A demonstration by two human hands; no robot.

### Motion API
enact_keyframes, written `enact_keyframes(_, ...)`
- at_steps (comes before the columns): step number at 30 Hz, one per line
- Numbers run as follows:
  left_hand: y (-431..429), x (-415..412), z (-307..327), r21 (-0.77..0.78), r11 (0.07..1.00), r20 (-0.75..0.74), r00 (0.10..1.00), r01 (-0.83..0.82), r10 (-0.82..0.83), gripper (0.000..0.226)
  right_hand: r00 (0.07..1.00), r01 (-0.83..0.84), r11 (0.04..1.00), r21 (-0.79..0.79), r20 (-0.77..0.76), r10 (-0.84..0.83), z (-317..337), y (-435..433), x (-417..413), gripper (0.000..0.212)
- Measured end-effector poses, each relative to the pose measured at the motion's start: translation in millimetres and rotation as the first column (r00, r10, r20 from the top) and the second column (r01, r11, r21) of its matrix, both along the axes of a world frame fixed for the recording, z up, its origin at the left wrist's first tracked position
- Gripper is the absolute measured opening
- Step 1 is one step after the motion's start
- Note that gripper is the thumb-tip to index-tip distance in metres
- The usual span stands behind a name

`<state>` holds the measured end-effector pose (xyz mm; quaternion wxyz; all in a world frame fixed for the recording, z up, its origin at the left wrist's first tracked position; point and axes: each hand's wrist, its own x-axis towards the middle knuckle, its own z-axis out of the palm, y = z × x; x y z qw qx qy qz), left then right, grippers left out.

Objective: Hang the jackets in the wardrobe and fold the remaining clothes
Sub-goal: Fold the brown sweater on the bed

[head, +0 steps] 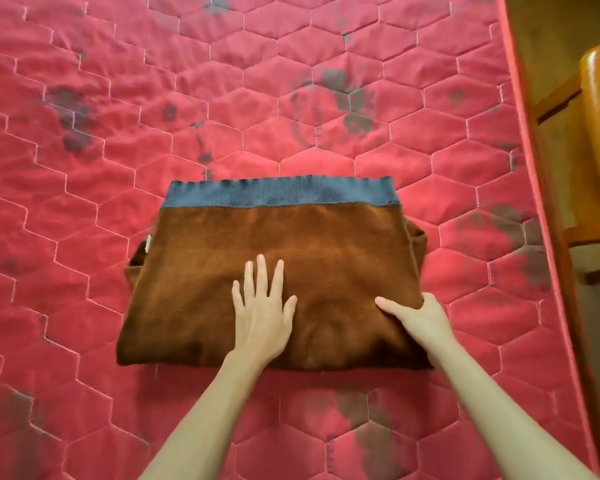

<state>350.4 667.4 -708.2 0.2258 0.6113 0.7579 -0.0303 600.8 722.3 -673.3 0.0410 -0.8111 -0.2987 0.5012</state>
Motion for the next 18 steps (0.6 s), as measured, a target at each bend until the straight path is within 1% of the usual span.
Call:
enact_keyframes(1,-1,-2,-2,0.001,1.000,0.007,1.000,0.002,-0.002,0.065,0.996,0.021,1.000,-0.007,-0.091,-0.022,5,4,4,0.049)
enact_keyframes(3,-2,-7,-3,0.010,1.000,0.059,0.998,-0.015,0.015,0.062,0.974,0.029,1.000,0.005,-0.226,-0.027,17,10,8,0.040)
enact_keyframes(5,-1,-10,0,0.015,0.995,0.203,0.974,-0.100,0.095,0.057,0.951,0.038,0.996,0.077,-0.310,-0.012,32,15,-2,0.034)
enact_keyframes(6,0,-11,2,0.011,0.986,0.299,0.941,-0.166,0.155,0.054,0.935,0.046,0.992,0.117,-0.355,-0.002,42,16,-12,0.031)
enact_keyframes(8,7,-13,14,-0.036,0.947,0.480,0.826,-0.318,0.295,0.045,0.905,0.032,0.977,0.209,-0.421,0.060,61,15,-40,0.029)
enact_keyframes(9,11,-15,21,-0.101,0.915,0.552,0.744,-0.390,0.378,0.043,0.893,0.005,0.964,0.265,-0.435,0.115,71,15,-56,0.032)
enact_keyframes(10,15,-18,30,-0.192,0.870,0.626,0.626,-0.455,0.465,0.043,0.879,-0.024,0.948,0.316,-0.446,0.170,80,14,-73,0.035)
enact_keyframes(11,19,-23,41,-0.299,0.804,0.706,0.448,-0.513,0.549,0.045,0.865,-0.058,0.932,0.358,-0.449,0.226,89,13,-93,0.040)
enact_keyframes(12,20,-28,51,-0.409,0.738,0.766,0.237,-0.537,0.598,0.050,0.854,-0.107,0.916,0.387,-0.435,0.284,96,12,-114,0.044)
enact_keyframes(13,21,-35,62,-0.504,0.689,0.795,0.030,-0.521,0.605,0.056,0.844,-0.167,0.894,0.415,-0.409,0.347,102,11,-136,0.048)
enact_keyframes(14,20,-43,72,-0.570,0.663,0.797,-0.131,-0.485,0.589,0.060,0.830,-0.236,0.865,0.443,-0.371,0.416,105,8,-160,0.053)
enact_keyframes(15,18,-53,83,-0.597,0.655,0.795,-0.232,-0.463,0.560,0.062,0.814,-0.298,0.831,0.471,-0.329,0.478,106,5,-184,0.059)
enact_keyframes(17,16,-77,101,-0.593,0.651,0.804,-0.309,-0.474,0.508,0.063,0.790,-0.391,0.788,0.476,-0.265,0.553,101,-4,-232,0.071)
enact_keyframes(18,12,-95,99,-0.581,0.631,0.813,-0.323,-0.515,0.485,0.063,0.780,-0.421,0.787,0.450,-0.262,0.568,97,-10,-254,0.075)
